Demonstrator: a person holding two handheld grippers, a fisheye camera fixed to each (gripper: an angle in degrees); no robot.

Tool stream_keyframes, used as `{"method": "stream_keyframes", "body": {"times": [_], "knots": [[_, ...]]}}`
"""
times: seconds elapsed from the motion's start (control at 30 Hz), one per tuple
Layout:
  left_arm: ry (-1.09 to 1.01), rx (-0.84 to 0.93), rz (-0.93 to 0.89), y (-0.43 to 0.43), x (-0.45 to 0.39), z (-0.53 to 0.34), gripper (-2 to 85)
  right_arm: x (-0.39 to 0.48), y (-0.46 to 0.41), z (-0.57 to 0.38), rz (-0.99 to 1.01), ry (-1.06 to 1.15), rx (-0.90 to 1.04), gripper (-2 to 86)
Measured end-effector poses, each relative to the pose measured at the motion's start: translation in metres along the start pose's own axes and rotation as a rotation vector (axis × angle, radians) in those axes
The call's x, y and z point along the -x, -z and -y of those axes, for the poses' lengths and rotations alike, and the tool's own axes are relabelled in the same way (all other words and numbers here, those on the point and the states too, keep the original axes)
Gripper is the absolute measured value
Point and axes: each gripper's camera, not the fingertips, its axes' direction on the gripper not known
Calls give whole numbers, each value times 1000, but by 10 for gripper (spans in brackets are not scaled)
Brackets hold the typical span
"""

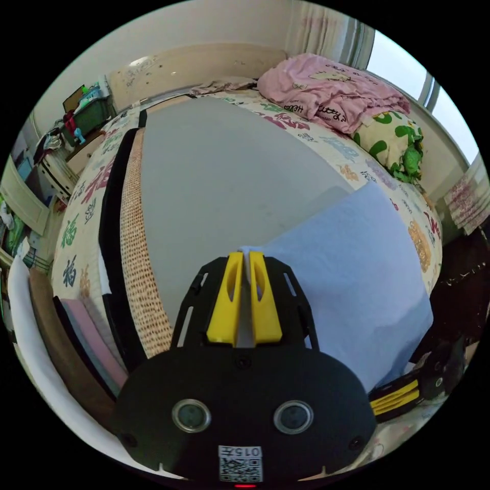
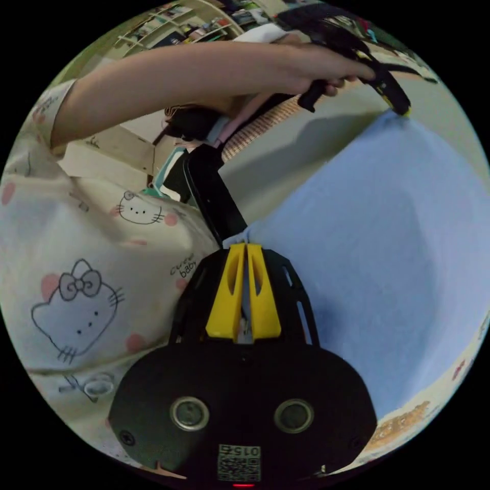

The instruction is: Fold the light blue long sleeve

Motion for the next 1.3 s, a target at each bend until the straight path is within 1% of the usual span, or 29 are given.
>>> {"method": "stream_keyframes", "body": {"times": [0.03,0.1,0.17,0.2,0.23,0.27,0.3,0.33,0.37,0.4,0.47,0.53,0.57,0.67,0.8,0.87,0.9,0.97,1.07,1.3], "knots": [[3,-1,-6,-4,1,-1,6,-6,11,7,-47,1,4,-4],[26,-6,-33,-16,8,-6,11,-19,47,11,-21,1,-103,-4],[56,-19,-61,-21,15,-12,17,-53,110,3,136,-17,-336,-1],[78,-42,-87,-22,20,-18,22,-64,126,0,183,-14,-395,2],[89,-57,-101,-22,24,-21,26,-87,157,-8,248,-10,-501,8],[114,-91,-132,-20,32,-28,33,-114,184,-17,265,-40,-596,20],[153,-127,-144,-17,42,-37,43,-129,196,-22,256,-71,-640,26],[171,-146,-154,-16,48,-42,48,-160,217,-32,216,-154,-712,48],[197,-183,-194,-15,59,-52,58,-194,234,-43,158,-266,-760,63],[220,-201,-255,-19,71,-62,72,-212,241,-48,132,-332,-777,67],[249,-177,-357,-35,86,-74,97,-272,259,-66,49,-519,-829,89],[262,-142,-449,-59,95,-84,112,-311,264,-70,-30,-634,-829,108],[261,-121,-490,-75,97,-90,116,-336,263,-68,-65,-696,-796,123],[248,-51,-501,-118,97,-97,131,-395,254,-49,-82,-781,-695,138],[264,3,-568,-171,100,-103,148,-452,235,-15,-101,-815,-552,147],[268,-9,-578,-186,102,-108,146,-481,222,0,-101,-808,-501,147],[284,-22,-590,-195,106,-112,143,-487,220,1,-94,-800,-500,145],[308,-42,-631,-210,111,-121,138,-513,204,2,-5,-789,-499,132],[311,-21,-662,-233,118,-128,122,-538,185,-2,82,-784,-515,118],[295,88,-719,-276,137,-144,83,-555,152,-6,38,-790,-460,112]]}}
